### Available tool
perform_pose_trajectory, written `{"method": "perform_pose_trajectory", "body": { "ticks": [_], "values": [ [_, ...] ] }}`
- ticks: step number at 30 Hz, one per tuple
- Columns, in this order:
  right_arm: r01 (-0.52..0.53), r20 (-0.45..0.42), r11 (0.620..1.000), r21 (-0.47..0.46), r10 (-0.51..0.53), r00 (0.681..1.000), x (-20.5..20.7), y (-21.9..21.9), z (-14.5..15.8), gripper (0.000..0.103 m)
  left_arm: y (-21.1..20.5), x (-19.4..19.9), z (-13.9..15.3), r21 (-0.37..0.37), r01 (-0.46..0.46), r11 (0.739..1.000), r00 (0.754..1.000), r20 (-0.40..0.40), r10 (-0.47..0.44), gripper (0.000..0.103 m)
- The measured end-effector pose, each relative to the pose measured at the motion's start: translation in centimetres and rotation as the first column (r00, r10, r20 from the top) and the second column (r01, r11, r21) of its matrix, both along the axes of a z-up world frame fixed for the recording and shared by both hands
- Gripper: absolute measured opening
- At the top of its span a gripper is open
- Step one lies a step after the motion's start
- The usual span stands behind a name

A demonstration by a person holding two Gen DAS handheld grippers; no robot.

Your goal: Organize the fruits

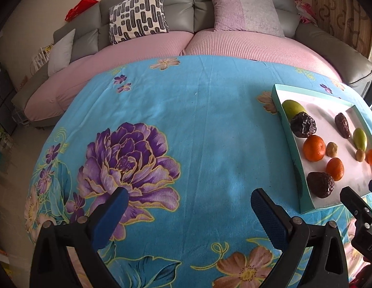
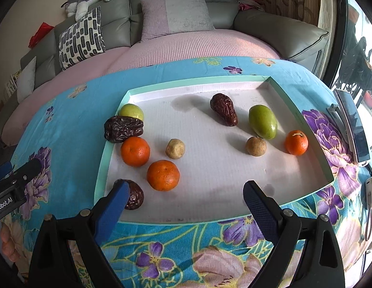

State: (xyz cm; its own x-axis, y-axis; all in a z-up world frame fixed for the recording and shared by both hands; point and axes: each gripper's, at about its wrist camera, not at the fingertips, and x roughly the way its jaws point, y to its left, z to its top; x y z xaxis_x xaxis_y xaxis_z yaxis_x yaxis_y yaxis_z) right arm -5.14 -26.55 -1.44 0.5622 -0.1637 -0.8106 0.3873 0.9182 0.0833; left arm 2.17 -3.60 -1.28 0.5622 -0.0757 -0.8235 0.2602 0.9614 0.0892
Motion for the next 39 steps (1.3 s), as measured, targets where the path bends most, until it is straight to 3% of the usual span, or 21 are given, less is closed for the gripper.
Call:
{"method": "perform_pose_trajectory", "body": {
  "ticks": [14,39],
  "values": [
    [-0.087,-0.025,0.995,-0.051,0.086,0.996,0.7,2.1,0.3,0.096,0.9,1.2,-1.8,0.021,-0.024,1.000,0.994,-0.111,0.026,0.103],
    [-0.078,-0.039,0.996,-0.038,0.077,0.996,0.6,1.9,-0.1,0.096,1.0,1.4,-2.1,0.007,-0.013,1.000,0.990,-0.141,0.014,0.103]
  ]
}}
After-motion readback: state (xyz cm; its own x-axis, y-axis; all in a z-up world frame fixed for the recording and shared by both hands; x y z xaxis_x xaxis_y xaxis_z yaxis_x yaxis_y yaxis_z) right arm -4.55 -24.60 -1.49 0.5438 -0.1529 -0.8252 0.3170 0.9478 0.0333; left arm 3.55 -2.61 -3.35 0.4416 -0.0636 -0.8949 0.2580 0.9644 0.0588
